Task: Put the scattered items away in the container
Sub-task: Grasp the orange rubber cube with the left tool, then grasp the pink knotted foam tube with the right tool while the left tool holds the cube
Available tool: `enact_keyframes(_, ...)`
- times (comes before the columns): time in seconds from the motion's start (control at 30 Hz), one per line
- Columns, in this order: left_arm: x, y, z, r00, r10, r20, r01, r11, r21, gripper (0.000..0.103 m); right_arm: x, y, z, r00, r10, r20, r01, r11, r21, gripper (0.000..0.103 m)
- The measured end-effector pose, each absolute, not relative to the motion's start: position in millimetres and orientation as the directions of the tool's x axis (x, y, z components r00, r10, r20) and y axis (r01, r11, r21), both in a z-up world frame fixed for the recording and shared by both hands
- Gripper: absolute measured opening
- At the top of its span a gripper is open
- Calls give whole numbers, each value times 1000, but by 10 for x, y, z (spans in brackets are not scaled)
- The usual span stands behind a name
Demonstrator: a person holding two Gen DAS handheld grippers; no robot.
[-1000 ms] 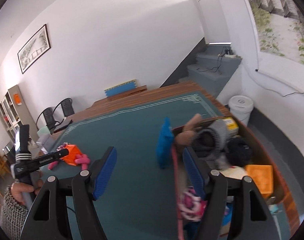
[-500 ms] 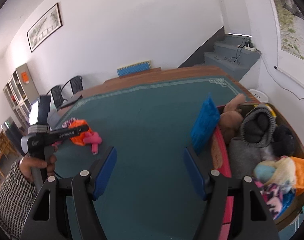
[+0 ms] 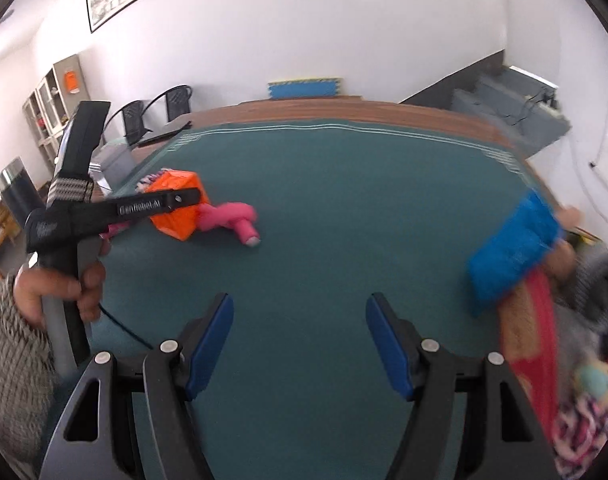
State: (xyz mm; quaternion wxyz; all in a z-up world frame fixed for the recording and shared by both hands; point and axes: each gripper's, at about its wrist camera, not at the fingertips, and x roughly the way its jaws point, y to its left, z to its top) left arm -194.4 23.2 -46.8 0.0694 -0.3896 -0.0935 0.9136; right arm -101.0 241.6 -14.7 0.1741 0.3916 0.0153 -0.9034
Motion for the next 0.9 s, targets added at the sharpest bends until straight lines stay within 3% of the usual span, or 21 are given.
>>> enact_keyframes(0.33, -1879, 47, -268, -720, 192, -666, -12, -964, -265, 56, -1746, 1924, -384, -570, -387, -725, 284, -921, 268, 72)
enact_keyframes(0.67, -1889, -93, -211, -728, 199, -656, 11, -953, -302, 56, -2008, 1760, -609, -548, -382, -745, 232, -924, 304, 72)
enact_keyframes(0.77, -1901, -99, -228, -726, 197, -659, 14, -954, -301, 56, -1995, 1723, -602, -536, -414, -736, 259, -910, 323, 61)
enact_keyframes(0.83, -1900, -96, -240, -724, 193, -662, 20, -954, -300, 56, -1984, 1702, -586, -536, -426, -729, 276, -904, 326, 47)
enact_keyframes(0.9, -1897, -91, -248, -723, 188, -665, 25, -954, -298, 56, -1965, 1677, -563, -537, -424, -729, 288, -905, 314, 43)
